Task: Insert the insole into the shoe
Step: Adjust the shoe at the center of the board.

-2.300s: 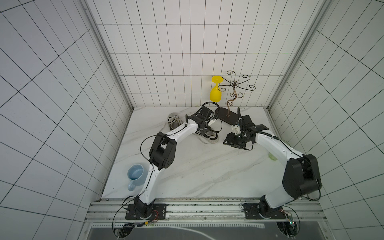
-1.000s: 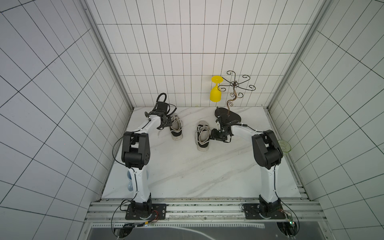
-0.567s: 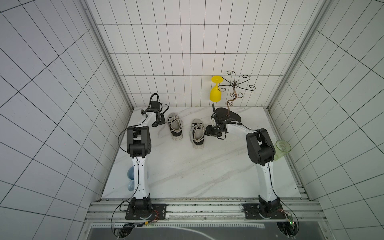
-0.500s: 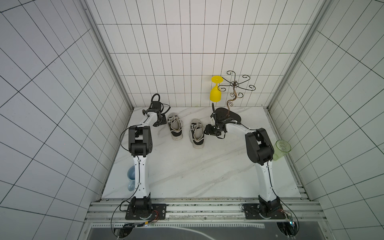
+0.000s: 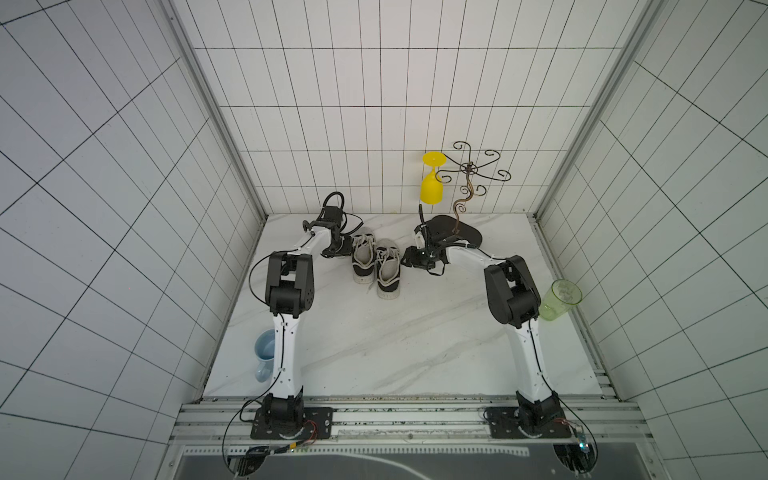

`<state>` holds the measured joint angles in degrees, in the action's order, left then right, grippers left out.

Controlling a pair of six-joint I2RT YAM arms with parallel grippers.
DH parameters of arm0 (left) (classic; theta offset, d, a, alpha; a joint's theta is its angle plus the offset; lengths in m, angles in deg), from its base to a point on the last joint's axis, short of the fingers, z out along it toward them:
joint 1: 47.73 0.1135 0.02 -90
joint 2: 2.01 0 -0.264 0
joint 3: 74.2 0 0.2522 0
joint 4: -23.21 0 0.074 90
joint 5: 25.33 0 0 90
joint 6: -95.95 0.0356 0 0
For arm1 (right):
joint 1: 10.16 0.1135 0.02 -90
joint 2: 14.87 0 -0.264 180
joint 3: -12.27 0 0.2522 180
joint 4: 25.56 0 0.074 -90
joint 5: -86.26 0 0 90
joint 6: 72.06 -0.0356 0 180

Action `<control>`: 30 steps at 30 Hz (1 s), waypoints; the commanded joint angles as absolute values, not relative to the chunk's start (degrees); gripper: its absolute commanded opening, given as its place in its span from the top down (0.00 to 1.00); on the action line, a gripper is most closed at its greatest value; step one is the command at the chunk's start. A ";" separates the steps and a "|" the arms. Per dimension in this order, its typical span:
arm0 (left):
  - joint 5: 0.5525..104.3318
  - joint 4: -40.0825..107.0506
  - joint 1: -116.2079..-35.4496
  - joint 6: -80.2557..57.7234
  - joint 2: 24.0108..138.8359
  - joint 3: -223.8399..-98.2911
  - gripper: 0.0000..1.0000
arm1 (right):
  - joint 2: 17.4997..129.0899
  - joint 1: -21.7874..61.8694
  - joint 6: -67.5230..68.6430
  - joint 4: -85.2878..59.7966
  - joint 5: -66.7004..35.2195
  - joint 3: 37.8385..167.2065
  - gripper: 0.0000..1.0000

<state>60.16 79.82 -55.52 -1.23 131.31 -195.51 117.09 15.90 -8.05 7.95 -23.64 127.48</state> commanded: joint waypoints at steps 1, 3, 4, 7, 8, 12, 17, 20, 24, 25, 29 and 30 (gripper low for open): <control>59.41 79.96 -56.33 -2.47 125.81 -190.75 0.54 | 114.93 16.91 -9.39 8.86 -25.41 127.86 0.46; 61.19 78.29 -56.15 -2.49 124.14 -188.77 0.51 | 113.53 16.91 -9.30 8.43 -24.56 126.11 0.46; 62.99 78.78 -55.93 -2.72 124.05 -189.38 0.49 | 112.98 16.75 -9.32 8.50 -23.63 125.69 0.45; 63.32 79.91 -54.41 -2.99 123.25 -191.43 0.46 | 110.70 14.66 -9.49 8.77 -23.55 124.30 0.41; 62.57 79.02 -53.77 -3.26 121.90 -190.93 0.45 | 109.50 13.66 -9.20 8.81 -23.45 123.51 0.40; 60.36 73.13 -51.92 -4.50 115.16 -185.25 0.45 | 104.93 10.37 -6.76 8.47 -24.04 120.72 0.40; 61.17 74.01 -52.09 -6.53 107.41 -178.93 0.45 | 93.64 12.07 -9.55 6.74 -27.47 108.14 0.46; 62.09 72.85 -52.73 -8.80 102.43 -173.09 0.45 | 87.05 16.53 -10.64 3.50 -24.97 100.57 0.48; 64.04 72.72 -54.75 -10.12 98.20 -168.24 0.45 | 87.45 20.64 -11.41 2.94 -23.90 99.66 0.45; 64.15 72.67 -55.21 -10.45 97.27 -167.22 0.45 | 88.38 21.21 -11.69 2.89 -24.15 100.15 0.45; 63.38 71.82 -56.10 -11.69 93.88 -163.39 0.45 | 92.88 22.65 -11.82 1.29 -21.91 102.76 0.45; 63.27 71.87 -56.25 -11.71 93.35 -163.00 0.45 | 94.28 22.70 -11.99 1.38 -21.40 103.87 0.45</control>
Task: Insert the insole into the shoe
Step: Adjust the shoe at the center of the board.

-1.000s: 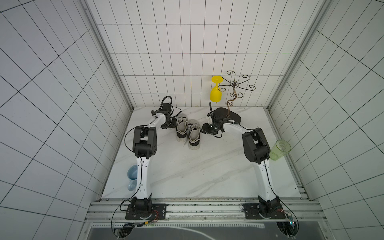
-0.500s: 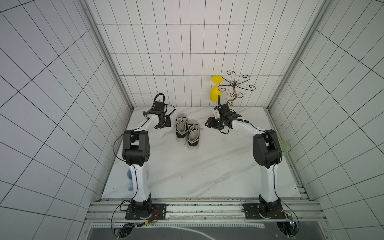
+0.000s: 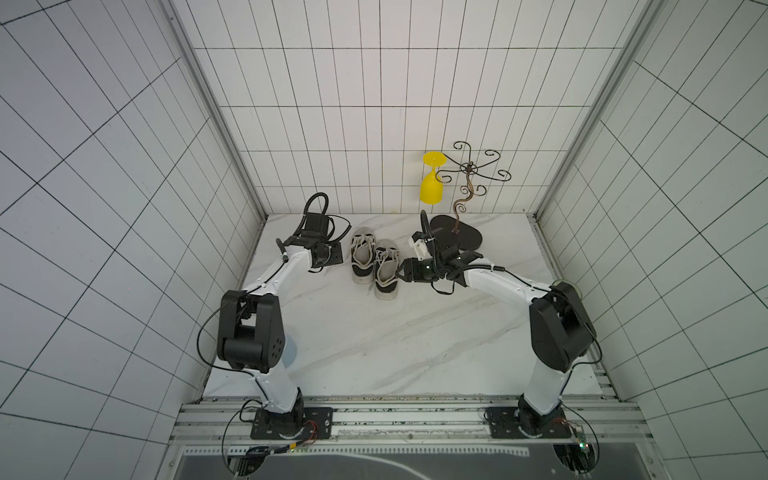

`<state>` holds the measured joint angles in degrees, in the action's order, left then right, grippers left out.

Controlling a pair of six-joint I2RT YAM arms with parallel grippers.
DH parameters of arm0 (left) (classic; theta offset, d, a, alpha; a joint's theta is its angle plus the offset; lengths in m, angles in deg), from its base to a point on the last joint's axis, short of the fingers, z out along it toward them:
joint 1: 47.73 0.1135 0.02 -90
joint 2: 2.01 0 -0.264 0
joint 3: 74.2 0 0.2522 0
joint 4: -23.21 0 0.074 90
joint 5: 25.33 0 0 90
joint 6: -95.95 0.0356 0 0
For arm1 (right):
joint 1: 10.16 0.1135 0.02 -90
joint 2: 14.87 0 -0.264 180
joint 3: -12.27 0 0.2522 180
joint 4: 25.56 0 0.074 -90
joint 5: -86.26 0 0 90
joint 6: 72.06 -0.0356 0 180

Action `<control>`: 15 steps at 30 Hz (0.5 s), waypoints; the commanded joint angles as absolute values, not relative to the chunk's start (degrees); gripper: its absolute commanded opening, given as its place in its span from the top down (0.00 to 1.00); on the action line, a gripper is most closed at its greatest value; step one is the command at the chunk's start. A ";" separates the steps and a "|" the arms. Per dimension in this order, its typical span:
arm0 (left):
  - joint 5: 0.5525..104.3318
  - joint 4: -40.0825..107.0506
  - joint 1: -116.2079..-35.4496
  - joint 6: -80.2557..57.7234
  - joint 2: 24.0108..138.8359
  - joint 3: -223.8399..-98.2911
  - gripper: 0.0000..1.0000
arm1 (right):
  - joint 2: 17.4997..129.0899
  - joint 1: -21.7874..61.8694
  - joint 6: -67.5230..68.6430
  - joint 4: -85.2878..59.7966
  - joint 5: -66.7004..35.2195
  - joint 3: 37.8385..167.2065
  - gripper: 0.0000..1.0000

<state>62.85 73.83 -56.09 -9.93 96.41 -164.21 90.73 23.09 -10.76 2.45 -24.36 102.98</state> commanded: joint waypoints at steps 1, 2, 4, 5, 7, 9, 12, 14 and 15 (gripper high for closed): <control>63.20 72.11 -56.33 -11.63 92.76 -162.56 0.45 | 95.90 22.68 -11.95 1.30 -21.74 105.37 0.45; 63.25 72.20 -56.34 -11.47 92.23 -162.18 0.45 | 97.61 22.91 -11.86 1.35 -21.48 106.94 0.45; 63.58 72.47 -56.34 -11.19 91.23 -161.70 0.45 | 100.43 23.35 -11.42 1.39 -20.00 109.54 0.46; 63.64 72.46 -56.34 -10.93 90.78 -161.44 0.45 | 101.85 23.47 -11.56 1.32 -19.70 110.94 0.47; 63.46 72.54 -56.34 -10.83 90.09 -161.16 0.45 | 104.26 23.58 -12.33 1.14 -19.74 113.47 0.48; 63.18 72.55 -56.34 -10.82 89.52 -160.91 0.45 | 105.52 23.54 -13.19 0.69 -19.36 115.03 0.48; 63.47 73.11 -56.28 -10.19 88.92 -160.93 0.45 | 104.76 23.54 -13.37 2.83 -18.22 116.90 0.48; 63.64 73.74 -56.11 -9.70 88.55 -161.32 0.45 | 102.20 23.42 -13.04 4.50 -16.29 116.19 0.48; 63.62 73.87 -56.02 -9.61 88.52 -161.44 0.45 | 100.91 23.37 -12.91 5.37 -15.57 115.55 0.48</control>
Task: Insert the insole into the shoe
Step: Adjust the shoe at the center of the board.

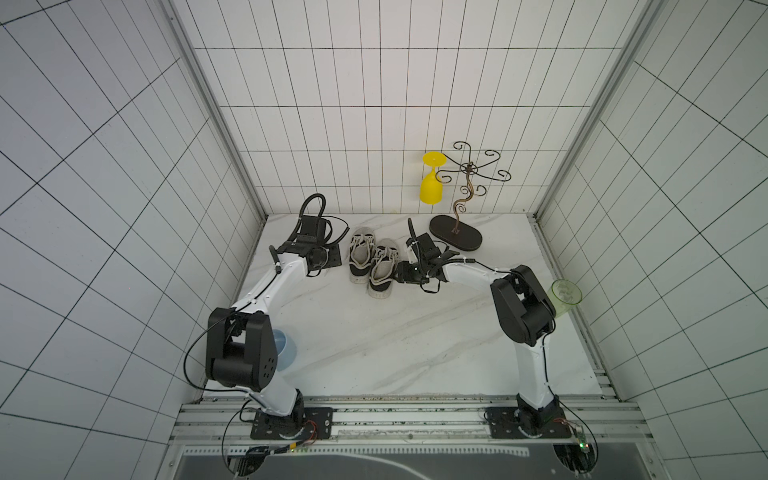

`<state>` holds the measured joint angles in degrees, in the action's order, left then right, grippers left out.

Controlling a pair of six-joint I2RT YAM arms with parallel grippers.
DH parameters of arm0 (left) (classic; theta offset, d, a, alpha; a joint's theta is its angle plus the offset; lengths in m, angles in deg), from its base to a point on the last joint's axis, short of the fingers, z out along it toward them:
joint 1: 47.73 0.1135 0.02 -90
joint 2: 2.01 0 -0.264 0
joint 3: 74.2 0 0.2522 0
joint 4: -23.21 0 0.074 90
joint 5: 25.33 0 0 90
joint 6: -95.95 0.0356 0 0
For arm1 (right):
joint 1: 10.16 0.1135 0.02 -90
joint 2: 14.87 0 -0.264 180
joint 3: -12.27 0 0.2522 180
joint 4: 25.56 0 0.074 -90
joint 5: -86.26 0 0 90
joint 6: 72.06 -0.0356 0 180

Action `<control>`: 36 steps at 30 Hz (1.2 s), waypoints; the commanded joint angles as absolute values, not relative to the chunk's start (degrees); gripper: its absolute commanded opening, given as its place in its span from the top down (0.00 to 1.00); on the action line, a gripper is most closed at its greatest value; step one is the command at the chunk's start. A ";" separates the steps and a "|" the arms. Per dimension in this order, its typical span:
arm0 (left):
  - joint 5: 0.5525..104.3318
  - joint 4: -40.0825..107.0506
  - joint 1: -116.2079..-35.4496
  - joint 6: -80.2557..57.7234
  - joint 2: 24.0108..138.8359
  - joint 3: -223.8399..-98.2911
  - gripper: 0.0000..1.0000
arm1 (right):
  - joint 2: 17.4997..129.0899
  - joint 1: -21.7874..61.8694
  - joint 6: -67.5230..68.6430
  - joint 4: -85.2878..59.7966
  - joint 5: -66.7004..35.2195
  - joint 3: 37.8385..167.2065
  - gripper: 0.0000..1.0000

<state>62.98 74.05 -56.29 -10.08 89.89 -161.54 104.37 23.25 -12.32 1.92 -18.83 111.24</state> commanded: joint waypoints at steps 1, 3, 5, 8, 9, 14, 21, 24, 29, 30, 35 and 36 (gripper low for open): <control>63.29 73.98 -56.02 -9.66 88.43 -161.55 0.45 | 99.69 23.31 -12.90 5.61 -15.02 114.73 0.48; 62.71 73.87 -56.13 -9.90 88.43 -161.73 0.45 | 97.67 23.23 -13.16 5.63 -15.20 113.09 0.48; 62.21 73.47 -56.11 -10.21 88.60 -161.72 0.45 | 96.86 23.32 -13.51 5.10 -16.54 112.15 0.48; 61.78 73.26 -56.19 -10.57 89.34 -162.18 0.45 | 97.95 23.61 -14.09 4.84 -17.74 112.82 0.48; 61.77 73.26 -56.25 -10.57 89.41 -162.22 0.45 | 98.49 23.68 -14.26 4.55 -17.89 113.07 0.48; 62.08 73.42 -56.26 -10.48 89.40 -162.49 0.45 | 102.97 23.98 -14.49 4.29 -18.21 117.04 0.50; 62.58 74.38 -56.25 -9.92 88.97 -163.00 0.46 | 104.91 24.38 -14.75 4.54 -19.02 121.14 0.50; 62.90 74.83 -56.25 -9.60 88.87 -163.45 0.46 | 102.23 24.53 -14.96 4.60 -18.40 119.66 0.50; 62.54 74.80 -56.26 -9.95 89.23 -163.86 0.46 | 98.46 24.50 -15.95 3.25 -17.86 116.12 0.50; 62.56 74.69 -56.23 -10.07 89.31 -163.87 0.46 | 98.66 24.49 -16.07 2.98 -18.25 116.09 0.50; 62.29 74.56 -56.28 -10.57 89.57 -163.90 0.46 | 103.55 24.64 -16.03 3.98 -19.23 120.28 0.50; 62.24 74.50 -56.36 -10.57 89.49 -163.90 0.46 | 104.55 24.64 -15.89 4.07 -19.55 121.21 0.50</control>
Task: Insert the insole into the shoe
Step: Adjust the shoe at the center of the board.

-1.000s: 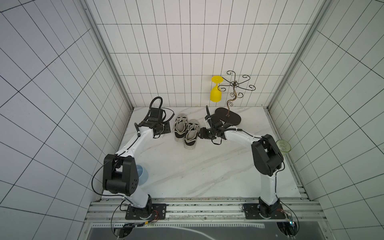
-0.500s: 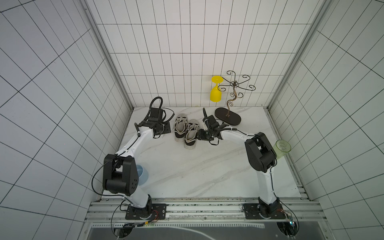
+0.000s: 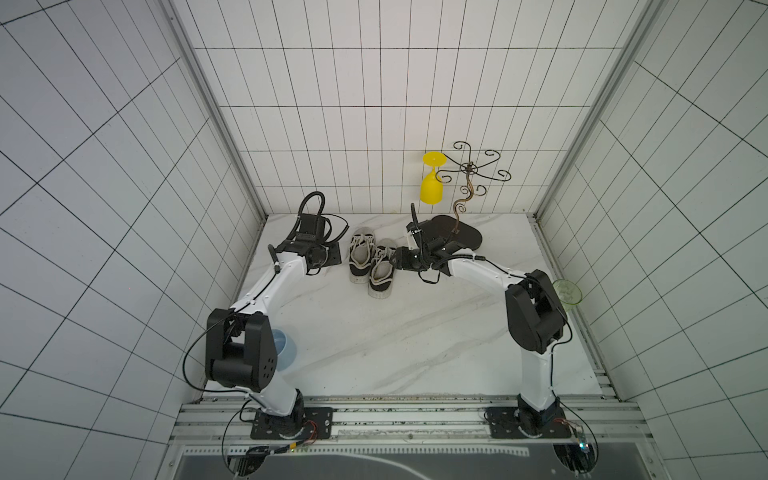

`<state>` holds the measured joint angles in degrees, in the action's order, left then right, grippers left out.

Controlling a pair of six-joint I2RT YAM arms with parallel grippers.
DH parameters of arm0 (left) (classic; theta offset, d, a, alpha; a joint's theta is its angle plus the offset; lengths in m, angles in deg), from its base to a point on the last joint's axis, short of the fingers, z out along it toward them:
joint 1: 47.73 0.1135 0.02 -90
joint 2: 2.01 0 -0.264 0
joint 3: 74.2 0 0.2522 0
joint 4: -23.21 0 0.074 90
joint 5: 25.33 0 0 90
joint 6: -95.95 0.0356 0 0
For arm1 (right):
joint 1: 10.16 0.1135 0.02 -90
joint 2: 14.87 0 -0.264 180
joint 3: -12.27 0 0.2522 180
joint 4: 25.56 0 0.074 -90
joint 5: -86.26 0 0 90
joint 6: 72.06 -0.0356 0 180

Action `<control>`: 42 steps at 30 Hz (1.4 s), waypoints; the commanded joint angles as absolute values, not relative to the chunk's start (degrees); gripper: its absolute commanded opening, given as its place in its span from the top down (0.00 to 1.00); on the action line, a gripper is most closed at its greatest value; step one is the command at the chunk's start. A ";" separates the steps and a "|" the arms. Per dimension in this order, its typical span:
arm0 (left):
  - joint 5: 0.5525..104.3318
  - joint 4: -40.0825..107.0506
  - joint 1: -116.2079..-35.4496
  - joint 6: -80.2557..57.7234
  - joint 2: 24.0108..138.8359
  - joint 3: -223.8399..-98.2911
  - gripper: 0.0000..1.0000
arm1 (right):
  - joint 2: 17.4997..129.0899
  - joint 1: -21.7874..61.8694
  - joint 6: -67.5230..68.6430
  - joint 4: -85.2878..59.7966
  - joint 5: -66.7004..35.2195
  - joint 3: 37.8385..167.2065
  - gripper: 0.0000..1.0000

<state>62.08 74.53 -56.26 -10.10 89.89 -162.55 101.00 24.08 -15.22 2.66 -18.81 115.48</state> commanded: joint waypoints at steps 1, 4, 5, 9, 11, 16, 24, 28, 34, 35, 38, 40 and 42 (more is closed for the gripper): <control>62.31 74.50 -56.43 -10.55 89.40 -163.97 0.46 | 105.60 24.70 -15.81 4.28 -19.52 122.07 0.50; 62.32 74.52 -56.43 -10.61 89.14 -163.82 0.46 | 108.41 24.82 -15.79 4.26 -18.41 123.94 0.54; 62.34 74.49 -56.43 -10.71 88.98 -163.80 0.46 | 109.31 24.83 -15.89 4.25 -17.99 124.58 0.58; 62.18 74.54 -56.52 -10.79 88.70 -163.67 0.46 | 110.86 24.73 -17.47 2.56 -14.95 125.58 0.74; 62.47 74.50 -56.47 -10.71 88.28 -163.59 0.46 | 111.27 24.55 -18.29 2.36 -12.94 126.50 0.79; 62.52 74.76 -56.47 -10.32 87.79 -163.64 0.46 | 113.63 23.33 -19.60 2.40 -11.48 130.18 0.81; 62.50 74.67 -56.51 -10.16 87.99 -163.37 0.46 | 116.75 21.61 -21.57 2.81 -9.95 134.83 0.90; 62.77 74.76 -56.47 -9.71 88.07 -163.49 0.46 | 114.92 20.97 -22.04 1.60 -7.83 132.76 0.92; 61.72 74.59 -56.77 -9.82 89.40 -163.46 0.46 | 116.53 21.11 -22.22 0.44 -9.45 134.31 0.90; 61.77 74.42 -56.87 -9.96 89.51 -163.51 0.46 | 117.21 21.20 -22.01 0.11 -9.99 135.02 0.90; 61.82 74.49 -57.00 -9.95 89.85 -164.02 0.46 | 118.99 21.73 -21.52 -0.02 -11.14 137.32 0.88; 62.06 74.50 -57.04 -9.87 89.82 -164.29 0.46 | 119.22 21.90 -21.52 -0.58 -11.63 137.47 0.86; 62.50 74.58 -57.04 -9.71 89.79 -164.34 0.46 | 119.08 21.87 -21.34 -0.98 -11.88 137.48 0.85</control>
